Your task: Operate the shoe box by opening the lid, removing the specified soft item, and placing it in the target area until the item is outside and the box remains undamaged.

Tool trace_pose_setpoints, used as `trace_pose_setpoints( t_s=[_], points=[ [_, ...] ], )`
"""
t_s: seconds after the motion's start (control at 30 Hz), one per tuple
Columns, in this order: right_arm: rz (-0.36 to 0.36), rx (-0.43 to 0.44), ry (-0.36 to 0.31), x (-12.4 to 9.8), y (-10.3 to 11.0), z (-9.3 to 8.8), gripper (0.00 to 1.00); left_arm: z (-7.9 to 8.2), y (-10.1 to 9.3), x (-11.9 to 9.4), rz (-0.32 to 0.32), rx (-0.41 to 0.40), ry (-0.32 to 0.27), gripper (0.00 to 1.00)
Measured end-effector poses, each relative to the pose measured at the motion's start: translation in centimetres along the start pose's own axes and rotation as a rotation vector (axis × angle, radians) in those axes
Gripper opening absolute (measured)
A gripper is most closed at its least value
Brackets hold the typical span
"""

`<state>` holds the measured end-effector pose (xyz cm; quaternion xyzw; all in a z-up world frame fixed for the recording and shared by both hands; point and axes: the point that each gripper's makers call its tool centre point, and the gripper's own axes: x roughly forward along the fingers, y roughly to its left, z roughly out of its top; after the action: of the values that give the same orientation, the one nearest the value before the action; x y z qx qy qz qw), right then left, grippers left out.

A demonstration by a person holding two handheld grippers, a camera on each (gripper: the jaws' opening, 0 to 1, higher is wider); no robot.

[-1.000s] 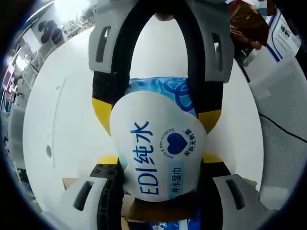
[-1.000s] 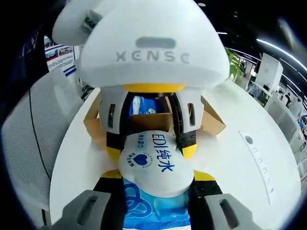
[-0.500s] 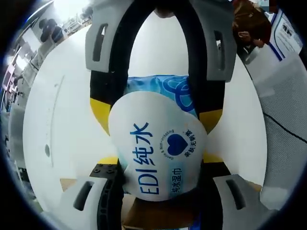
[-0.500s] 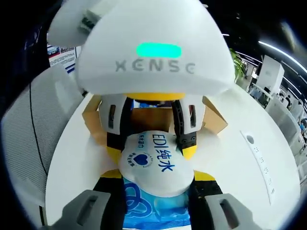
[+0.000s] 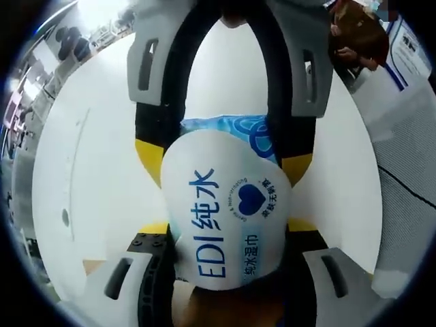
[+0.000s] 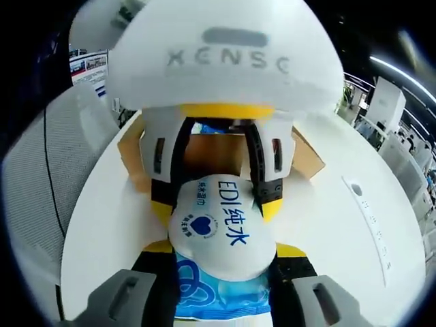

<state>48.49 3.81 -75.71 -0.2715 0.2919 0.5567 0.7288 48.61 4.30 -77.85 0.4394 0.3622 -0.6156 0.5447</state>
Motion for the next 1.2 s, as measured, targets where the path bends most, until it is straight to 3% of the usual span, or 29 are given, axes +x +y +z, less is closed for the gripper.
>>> trace_pose_setpoints(
  t_s=[0.7, 1.2],
  points=[
    [-0.009, 0.02, 0.021, -0.8, 0.0, -1.1, 0.5, 0.6, 0.0, 0.0, -0.002, -0.015, -0.039, 0.64],
    [-0.056, 0.144, -0.001, -2.3, 0.4, 0.1, 0.56, 1.1, 0.4, -3.2, 0.012, -0.066, -0.097, 0.64]
  ],
)
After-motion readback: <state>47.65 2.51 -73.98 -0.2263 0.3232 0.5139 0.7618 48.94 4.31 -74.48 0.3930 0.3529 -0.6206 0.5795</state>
